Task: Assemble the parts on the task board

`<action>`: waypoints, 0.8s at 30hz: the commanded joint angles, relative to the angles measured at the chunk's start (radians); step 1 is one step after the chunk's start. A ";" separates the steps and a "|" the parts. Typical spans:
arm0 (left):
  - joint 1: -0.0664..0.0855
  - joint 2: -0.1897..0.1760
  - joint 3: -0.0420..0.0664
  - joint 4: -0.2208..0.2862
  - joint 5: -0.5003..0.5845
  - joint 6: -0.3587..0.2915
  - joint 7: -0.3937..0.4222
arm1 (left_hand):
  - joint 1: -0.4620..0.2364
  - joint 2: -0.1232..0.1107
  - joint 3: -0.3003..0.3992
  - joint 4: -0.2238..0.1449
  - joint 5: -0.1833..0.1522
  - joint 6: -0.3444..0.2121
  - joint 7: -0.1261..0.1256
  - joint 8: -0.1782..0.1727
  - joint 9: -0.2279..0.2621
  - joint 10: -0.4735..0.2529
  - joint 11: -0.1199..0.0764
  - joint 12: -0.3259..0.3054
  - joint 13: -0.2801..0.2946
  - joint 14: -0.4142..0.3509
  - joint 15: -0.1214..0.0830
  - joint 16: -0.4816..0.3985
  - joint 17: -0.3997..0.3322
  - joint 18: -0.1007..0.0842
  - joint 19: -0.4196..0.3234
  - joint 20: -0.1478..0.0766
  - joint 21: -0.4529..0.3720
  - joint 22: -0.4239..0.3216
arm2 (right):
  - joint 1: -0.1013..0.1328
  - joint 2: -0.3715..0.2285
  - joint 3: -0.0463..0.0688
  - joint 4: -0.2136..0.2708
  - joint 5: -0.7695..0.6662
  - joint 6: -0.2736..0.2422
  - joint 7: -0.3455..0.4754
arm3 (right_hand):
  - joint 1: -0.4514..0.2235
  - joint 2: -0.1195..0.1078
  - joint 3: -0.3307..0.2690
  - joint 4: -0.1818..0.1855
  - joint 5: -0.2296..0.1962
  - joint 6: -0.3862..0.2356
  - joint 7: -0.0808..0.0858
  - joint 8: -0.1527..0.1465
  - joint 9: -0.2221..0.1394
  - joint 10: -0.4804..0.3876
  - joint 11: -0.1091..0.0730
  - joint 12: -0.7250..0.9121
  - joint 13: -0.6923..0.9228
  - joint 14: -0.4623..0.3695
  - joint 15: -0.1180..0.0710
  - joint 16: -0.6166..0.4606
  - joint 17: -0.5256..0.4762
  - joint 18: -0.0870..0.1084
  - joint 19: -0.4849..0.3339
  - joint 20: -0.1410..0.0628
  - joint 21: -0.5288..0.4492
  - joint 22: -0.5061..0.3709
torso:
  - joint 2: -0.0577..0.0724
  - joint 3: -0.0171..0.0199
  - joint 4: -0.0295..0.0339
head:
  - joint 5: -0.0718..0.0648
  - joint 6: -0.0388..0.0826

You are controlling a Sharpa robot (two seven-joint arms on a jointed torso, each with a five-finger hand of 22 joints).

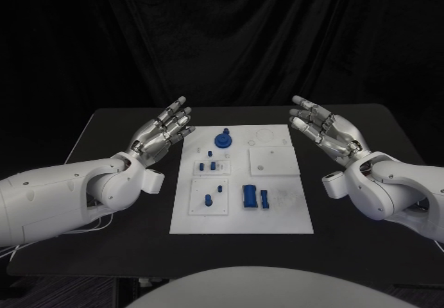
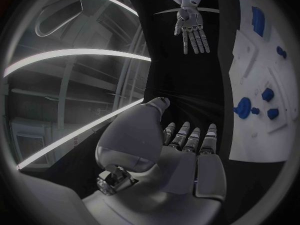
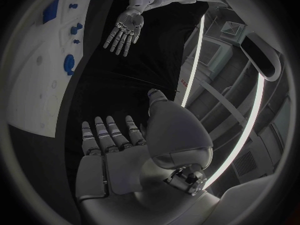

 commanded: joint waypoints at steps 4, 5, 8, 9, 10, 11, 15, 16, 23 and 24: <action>0.001 0.048 0.001 -0.038 0.000 0.008 0.134 | -0.031 0.027 -0.108 0.075 -0.009 -0.010 -0.037 -0.005 -0.002 -0.027 -0.055 -0.055 -0.008 0.000 0.005 -0.003 -0.002 0.016 -0.012 -0.007 -0.008 -0.017 | -0.042 -0.006 0.000 -0.029 0.068 0.100 0.137 | -0.002 0.029 -0.083 0.001 -0.080 -0.136 -0.099 -0.072 -0.091 -0.096 -0.089 -0.111 -0.101 -0.116 -0.035 -0.089 -0.037 -0.012 -0.042 0.002 -0.009 -0.079 | -0.039 0.0133 -0.0118 | 0.003 0.000; 0.000 0.051 0.001 -0.041 0.000 0.009 0.136 | -0.038 0.032 -0.121 0.076 -0.011 -0.009 -0.038 -0.005 -0.001 -0.028 -0.058 -0.056 -0.008 0.000 0.004 -0.003 -0.002 0.016 -0.012 -0.009 -0.008 -0.019 | -0.044 -0.005 0.000 -0.031 0.069 0.102 0.140 | -0.002 0.030 -0.089 0.000 -0.089 -0.135 -0.101 -0.074 -0.092 -0.097 -0.089 -0.110 -0.104 -0.119 -0.034 -0.093 -0.038 -0.012 -0.044 0.001 -0.010 -0.084 | -0.039 0.0137 -0.0138 | 0.004 0.000; 0.000 0.056 0.001 -0.044 0.000 0.001 0.001 | -0.439 -0.006 -0.143 -0.012 -0.158 -0.089 0.011 -0.019 -0.016 -0.046 -0.049 -0.119 -0.023 0.000 -0.030 -0.003 -0.002 -0.049 -0.029 -0.078 -0.021 -0.079 | -0.048 -0.003 0.000 -0.035 0.043 0.057 0.073 | -0.359 -0.051 -0.042 -0.086 -0.198 -0.212 -0.048 -0.095 -0.120 -0.117 -0.175 -0.168 -0.161 -0.153 -0.091 -0.133 -0.065 -0.077 -0.095 -0.088 -0.031 -0.144 | -0.031 0.0105 -0.0109 | 0.005 0.000; 0.000 0.056 0.002 -0.044 0.000 -0.002 0.000 | -0.459 -0.007 -0.143 -0.015 -0.167 -0.089 0.011 -0.019 -0.016 -0.046 -0.049 -0.119 -0.023 0.000 -0.030 -0.003 -0.002 -0.049 -0.029 -0.079 -0.021 -0.079 | -0.049 -0.002 0.001 -0.036 0.044 0.054 0.073 | -0.369 -0.051 -0.043 -0.088 -0.205 -0.212 -0.045 -0.095 -0.120 -0.117 -0.175 -0.172 -0.161 -0.153 -0.093 -0.137 -0.065 -0.077 -0.095 -0.092 -0.031 -0.147 | -0.032 0.0104 -0.0109 | 0.005 0.001; -0.001 0.057 0.003 -0.044 0.000 -0.006 -0.001 | -0.491 -0.011 -0.143 -0.019 -0.179 -0.089 0.015 -0.019 -0.016 -0.046 -0.049 -0.119 -0.023 0.000 -0.032 -0.003 -0.002 -0.049 -0.029 -0.086 -0.021 -0.079 | -0.050 0.000 0.004 -0.037 0.046 0.050 0.071 | -0.398 -0.051 -0.038 -0.095 -0.213 -0.212 -0.039 -0.095 -0.120 -0.117 -0.175 -0.177 -0.161 -0.153 -0.097 -0.141 -0.065 -0.077 -0.095 -0.098 -0.031 -0.152 | -0.032 0.0102 -0.0108 | 0.004 0.003; -0.002 0.058 0.005 -0.044 0.000 -0.012 -0.002 | -0.526 -0.016 -0.143 -0.027 -0.191 -0.089 0.018 -0.019 -0.016 -0.046 -0.049 -0.119 -0.023 0.000 -0.037 -0.003 -0.002 -0.049 -0.029 -0.092 -0.021 -0.079 | -0.052 0.004 0.007 -0.038 0.049 0.044 0.069 | -0.429 -0.051 -0.033 -0.103 -0.222 -0.212 -0.034 -0.095 -0.120 -0.117 -0.175 -0.182 -0.161 -0.153 -0.101 -0.145 -0.065 -0.077 -0.095 -0.104 -0.031 -0.157 | -0.033 0.0099 -0.0106 | 0.004 0.006; -0.008 0.068 0.018 -0.042 0.001 -0.056 -0.012 | -0.637 -0.032 -0.143 -0.054 -0.232 -0.089 0.032 -0.019 -0.016 -0.046 -0.049 -0.119 -0.023 0.000 -0.114 -0.003 -0.002 -0.056 -0.029 -0.113 -0.021 -0.079 | -0.065 0.029 0.034 -0.049 0.073 0.000 0.055 | -0.533 -0.051 -0.018 -0.129 -0.249 -0.212 -0.020 -0.095 -0.120 -0.117 -0.175 -0.197 -0.161 -0.153 -0.119 -0.158 -0.065 -0.077 -0.095 -0.130 -0.031 -0.173 | -0.038 0.0078 -0.0095 | -0.001 0.028; -0.012 0.074 0.026 -0.041 0.001 -0.081 -0.018 | -0.679 -0.037 -0.143 -0.063 -0.247 -0.089 0.037 -0.019 -0.016 -0.046 -0.049 -0.119 -0.023 0.000 -0.114 -0.003 -0.002 -0.066 -0.029 -0.120 -0.021 -0.079 | -0.073 0.044 0.050 -0.056 0.087 -0.026 0.047 | -0.571 -0.051 -0.010 -0.136 -0.260 -0.212 -0.015 -0.095 -0.120 -0.117 -0.175 -0.203 -0.161 -0.153 -0.123 -0.163 -0.065 -0.077 -0.095 -0.140 -0.031 -0.180 | -0.041 0.0066 -0.0089 | -0.004 0.041; -0.038 0.113 0.079 -0.033 0.004 -0.258 -0.058 | -0.846 -0.061 -0.143 -0.102 -0.308 -0.089 0.108 -0.019 -0.016 -0.046 -0.049 -0.119 -0.023 0.000 -0.114 -0.003 -0.002 -0.076 -0.029 -0.149 -0.021 -0.079 | -0.125 0.141 0.153 -0.098 0.179 -0.196 -0.008 | -0.725 -0.051 0.083 -0.173 -0.300 -0.212 0.073 -0.095 -0.120 -0.117 -0.175 -0.226 -0.161 -0.153 -0.148 -0.236 -0.065 -0.077 -0.095 -0.178 -0.031 -0.205 | -0.060 -0.0018 -0.0044 | -0.023 0.130; -0.043 0.120 0.089 -0.032 0.004 -0.290 -0.065 | -0.860 -0.132 -0.143 -0.105 -0.313 -0.089 0.108 -0.019 -0.016 -0.046 -0.049 -0.119 -0.023 0.000 -0.114 -0.003 -0.002 -0.078 -0.029 -0.151 -0.021 -0.079 | -0.133 0.155 0.168 -0.105 0.192 -0.220 -0.016 | -0.739 -0.051 0.083 -0.178 -0.304 -0.212 0.073 -0.095 -0.120 -0.117 -0.175 -0.296 -0.161 -0.153 -0.151 -0.236 -0.065 -0.077 -0.095 -0.181 -0.031 -0.207 | -0.064 -0.0033 -0.0036 | -0.027 0.146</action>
